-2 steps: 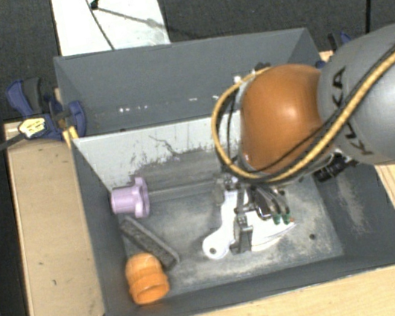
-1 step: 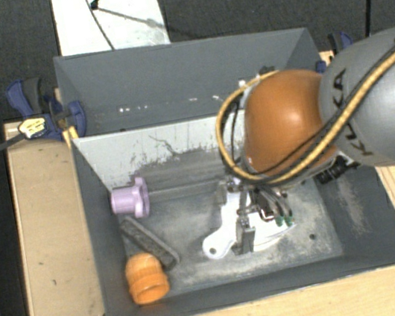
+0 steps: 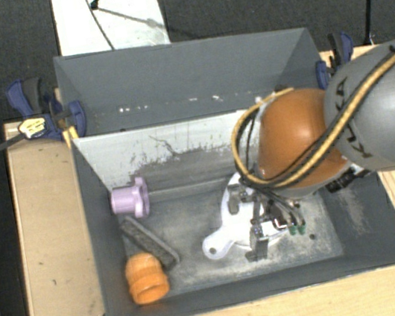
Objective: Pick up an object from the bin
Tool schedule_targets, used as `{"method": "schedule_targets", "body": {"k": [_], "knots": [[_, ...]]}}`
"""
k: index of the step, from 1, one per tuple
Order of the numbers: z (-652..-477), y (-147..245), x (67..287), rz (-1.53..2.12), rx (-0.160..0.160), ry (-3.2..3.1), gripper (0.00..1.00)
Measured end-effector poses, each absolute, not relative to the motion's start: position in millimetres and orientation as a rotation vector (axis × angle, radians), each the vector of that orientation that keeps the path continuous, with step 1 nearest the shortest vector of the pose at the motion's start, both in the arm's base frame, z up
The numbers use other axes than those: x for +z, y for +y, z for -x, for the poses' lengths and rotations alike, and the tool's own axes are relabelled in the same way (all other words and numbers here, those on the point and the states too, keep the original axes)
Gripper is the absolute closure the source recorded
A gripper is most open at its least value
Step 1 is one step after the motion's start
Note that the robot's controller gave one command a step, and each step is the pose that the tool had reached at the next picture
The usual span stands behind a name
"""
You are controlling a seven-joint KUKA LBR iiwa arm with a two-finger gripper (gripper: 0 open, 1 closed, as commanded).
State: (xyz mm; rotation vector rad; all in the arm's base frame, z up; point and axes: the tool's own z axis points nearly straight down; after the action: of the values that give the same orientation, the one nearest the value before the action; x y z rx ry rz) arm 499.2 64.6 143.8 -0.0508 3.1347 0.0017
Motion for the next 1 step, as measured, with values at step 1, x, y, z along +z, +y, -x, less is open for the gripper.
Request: {"method": "schedule_targets", "body": {"k": [1], "knots": [[-508.7,51.4,113.1,-0.033,-0.002,3.141,0.0]]}}
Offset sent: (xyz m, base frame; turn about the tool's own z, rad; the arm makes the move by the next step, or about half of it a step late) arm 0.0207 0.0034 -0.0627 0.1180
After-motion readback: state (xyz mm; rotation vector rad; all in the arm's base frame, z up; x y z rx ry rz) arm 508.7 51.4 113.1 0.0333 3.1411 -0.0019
